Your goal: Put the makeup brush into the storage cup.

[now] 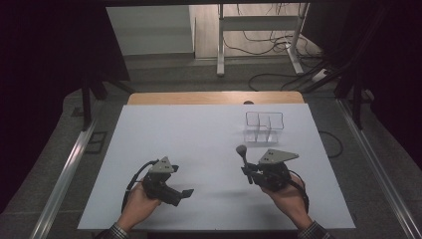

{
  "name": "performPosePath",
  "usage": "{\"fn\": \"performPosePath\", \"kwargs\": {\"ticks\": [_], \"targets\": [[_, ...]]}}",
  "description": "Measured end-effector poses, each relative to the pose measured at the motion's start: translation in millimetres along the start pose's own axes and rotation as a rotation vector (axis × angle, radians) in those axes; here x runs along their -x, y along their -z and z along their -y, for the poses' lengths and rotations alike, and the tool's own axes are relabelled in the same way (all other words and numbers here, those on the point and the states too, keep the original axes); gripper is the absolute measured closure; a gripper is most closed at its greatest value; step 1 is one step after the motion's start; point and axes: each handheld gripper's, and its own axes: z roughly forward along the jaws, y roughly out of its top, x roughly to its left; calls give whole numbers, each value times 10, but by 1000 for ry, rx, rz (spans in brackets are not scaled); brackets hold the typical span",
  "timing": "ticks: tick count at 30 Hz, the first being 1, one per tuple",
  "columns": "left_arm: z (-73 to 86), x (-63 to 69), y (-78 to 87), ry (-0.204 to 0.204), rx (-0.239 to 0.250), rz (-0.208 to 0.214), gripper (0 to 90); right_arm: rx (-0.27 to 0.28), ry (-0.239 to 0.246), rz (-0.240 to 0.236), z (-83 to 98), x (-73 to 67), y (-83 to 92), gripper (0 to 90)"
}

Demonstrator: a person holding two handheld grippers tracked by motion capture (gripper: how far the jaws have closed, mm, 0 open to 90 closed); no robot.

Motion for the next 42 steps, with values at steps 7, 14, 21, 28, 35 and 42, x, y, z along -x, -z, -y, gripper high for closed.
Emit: {"fn": "performPosePath", "kwargs": {"ticks": [7,14,21,28,35,42], "targets": [[40,-23,73,26,-3,-30,0,9,-15,12,5,57,35,788],[89,-45,131,27,-12,-71,0,10,-16,17,6,75,43,788],[142,-55,165,16,-31,-106,0,15,-20,22,5,99,57,788],[190,-70,196,11,-46,-140,0,23,-27,31,7,140,75,788],[231,-87,227,13,-52,-151,0,26,-34,38,8,170,90,788],[265,-94,249,8,-61,-165,0,30,-44,47,11,214,106,788]]}}
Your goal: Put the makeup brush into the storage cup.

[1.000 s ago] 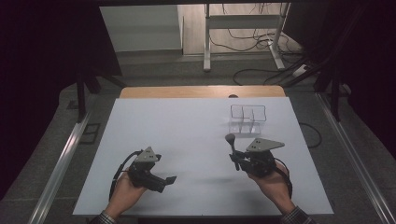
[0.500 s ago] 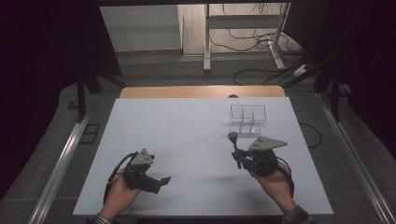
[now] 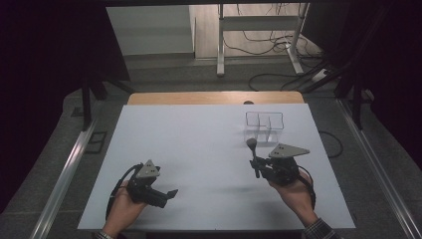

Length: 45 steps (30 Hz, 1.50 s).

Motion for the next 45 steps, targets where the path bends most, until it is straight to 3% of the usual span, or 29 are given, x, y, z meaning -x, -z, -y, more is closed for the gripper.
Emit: {"fn": "performPosePath", "kwargs": {"ticks": [45], "targets": [[260,-158,216,42,-12,-93,0,33,-49,82,-13,281,105,788]]}}
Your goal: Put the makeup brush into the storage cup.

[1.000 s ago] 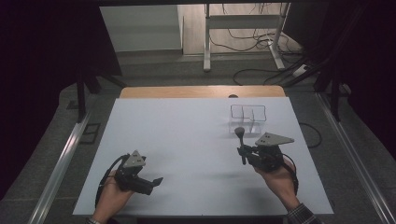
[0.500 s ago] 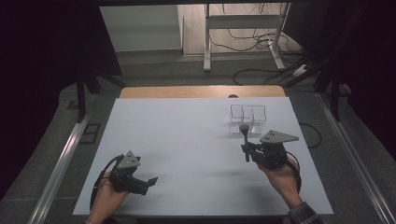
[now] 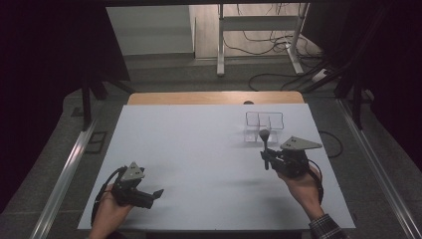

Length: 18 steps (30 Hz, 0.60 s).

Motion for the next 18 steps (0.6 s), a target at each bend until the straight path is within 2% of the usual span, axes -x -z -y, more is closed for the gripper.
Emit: {"fn": "performPosePath", "kwargs": {"ticks": [18], "targets": [[85,-36,56,15,-4,-18,0,13,-28,38,-23,171,4,788]]}}
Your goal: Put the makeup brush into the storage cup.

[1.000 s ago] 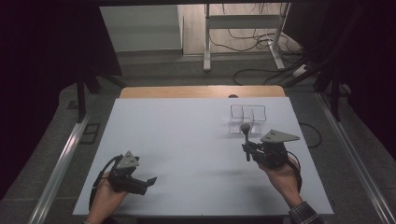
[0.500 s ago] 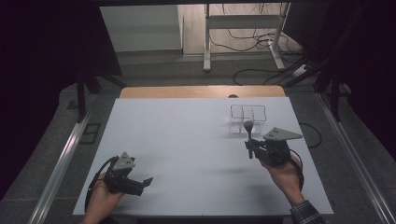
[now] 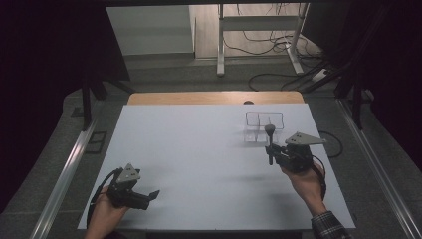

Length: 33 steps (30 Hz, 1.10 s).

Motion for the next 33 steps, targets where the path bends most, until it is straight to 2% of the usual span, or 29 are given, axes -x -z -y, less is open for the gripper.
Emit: {"fn": "performPosePath", "kwargs": {"ticks": [33], "targets": [[144,-57,117,47,7,-42,0,28,-54,40,-112,343,-55,788]]}}
